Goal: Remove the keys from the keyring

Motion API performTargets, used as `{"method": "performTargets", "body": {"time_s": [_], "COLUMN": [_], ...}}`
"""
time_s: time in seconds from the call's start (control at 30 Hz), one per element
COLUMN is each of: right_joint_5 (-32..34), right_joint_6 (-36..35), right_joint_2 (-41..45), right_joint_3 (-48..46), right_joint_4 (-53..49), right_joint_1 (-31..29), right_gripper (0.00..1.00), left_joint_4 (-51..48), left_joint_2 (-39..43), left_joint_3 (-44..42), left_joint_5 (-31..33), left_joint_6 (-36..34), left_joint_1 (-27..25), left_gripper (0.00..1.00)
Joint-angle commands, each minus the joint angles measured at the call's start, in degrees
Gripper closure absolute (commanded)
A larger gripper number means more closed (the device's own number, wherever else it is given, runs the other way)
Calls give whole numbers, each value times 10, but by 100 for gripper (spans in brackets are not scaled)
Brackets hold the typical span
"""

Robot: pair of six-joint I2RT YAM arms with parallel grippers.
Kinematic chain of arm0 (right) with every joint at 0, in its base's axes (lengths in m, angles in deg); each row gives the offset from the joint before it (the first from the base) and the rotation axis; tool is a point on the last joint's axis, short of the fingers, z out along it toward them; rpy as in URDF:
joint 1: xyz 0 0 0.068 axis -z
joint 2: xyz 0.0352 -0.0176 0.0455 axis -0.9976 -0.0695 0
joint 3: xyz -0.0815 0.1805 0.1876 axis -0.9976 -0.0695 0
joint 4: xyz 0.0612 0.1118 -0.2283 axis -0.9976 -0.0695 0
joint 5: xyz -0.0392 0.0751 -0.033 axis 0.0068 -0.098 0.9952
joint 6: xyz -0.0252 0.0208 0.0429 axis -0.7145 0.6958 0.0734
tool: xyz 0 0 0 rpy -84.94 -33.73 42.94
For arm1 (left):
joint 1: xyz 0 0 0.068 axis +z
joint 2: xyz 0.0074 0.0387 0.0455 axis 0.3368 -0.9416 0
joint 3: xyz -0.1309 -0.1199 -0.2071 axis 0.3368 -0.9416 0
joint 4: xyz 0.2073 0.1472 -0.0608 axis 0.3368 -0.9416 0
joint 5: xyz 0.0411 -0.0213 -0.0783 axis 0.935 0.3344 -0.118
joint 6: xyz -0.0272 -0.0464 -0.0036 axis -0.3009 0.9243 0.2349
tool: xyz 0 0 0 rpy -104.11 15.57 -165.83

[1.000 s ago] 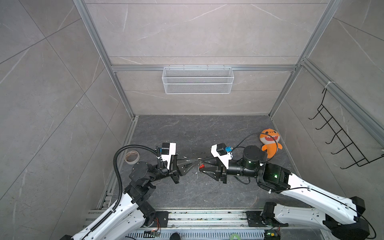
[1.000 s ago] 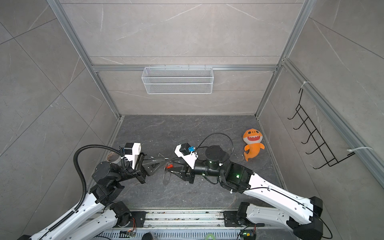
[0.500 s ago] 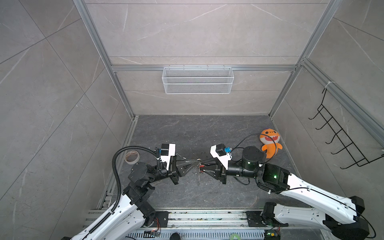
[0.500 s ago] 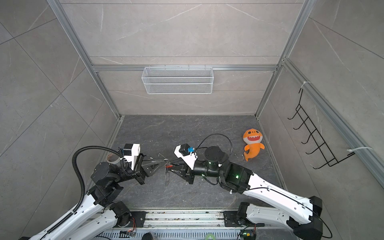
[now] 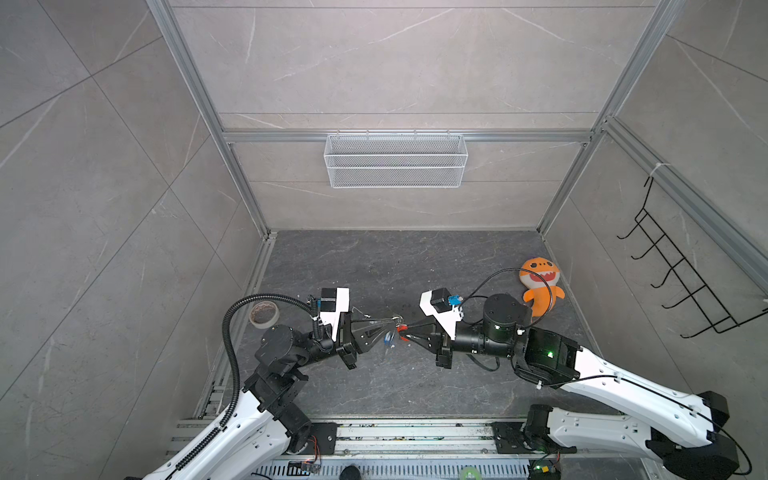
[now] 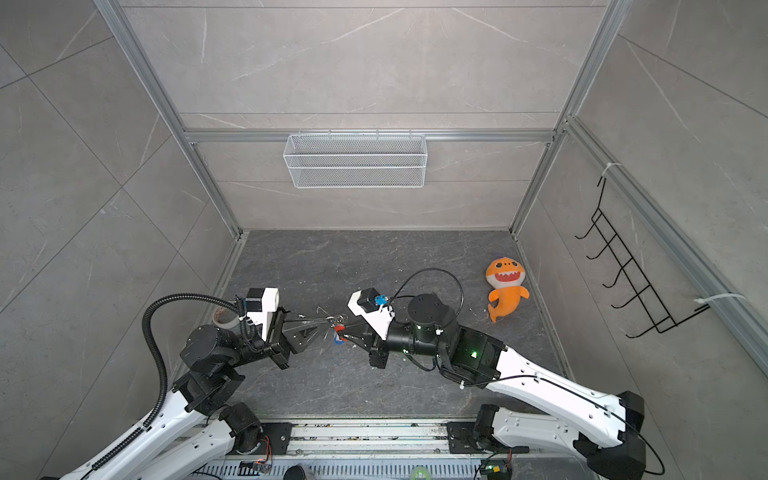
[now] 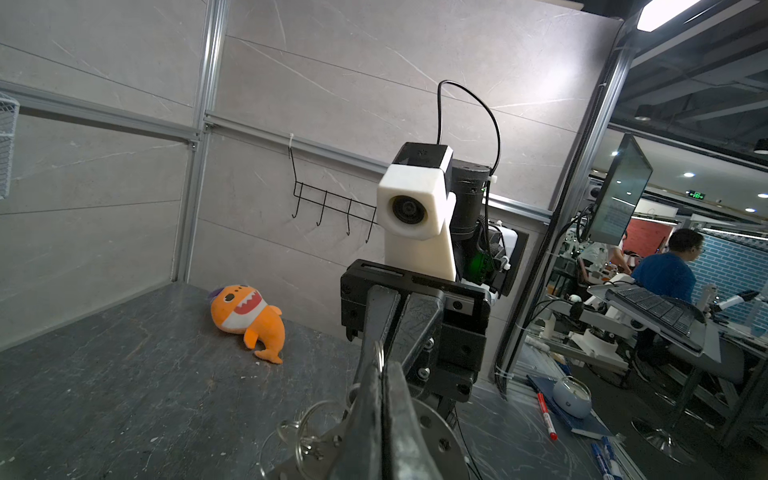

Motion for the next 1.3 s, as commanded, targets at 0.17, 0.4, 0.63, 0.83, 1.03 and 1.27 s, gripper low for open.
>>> {"method": "performTargets", "body": {"time_s": [0.17, 0.4, 0.63, 0.83, 1.03, 1.27], "right_joint_5": [39, 64, 81, 98, 109, 113], "right_joint_6": [-6, -14, -19, -28, -37, -44], "right_joint_2": [12, 20, 17, 20, 22, 24], "right_joint_3": [3, 9, 18, 25, 34, 51], "right_joint_4": [-27, -42, -51, -60, -65, -80], "right_joint_1": [1, 1, 1, 1, 1, 1], "right_gripper": [100, 100, 100, 100, 100, 100], "left_joint_4": [16, 4, 4, -4, -11, -26], "left_joint_2": [25, 30, 27, 30, 31, 32], "left_joint_3": [1, 3, 4, 5, 8, 10], "left_joint_5": [18, 20, 3, -1, -4, -1], "left_joint_6": [-22, -30, -29, -31, -34, -36], "left_joint_1": [-1, -1, -1, -1, -1, -1], "left_gripper": [100, 100, 100, 100, 100, 100]}}
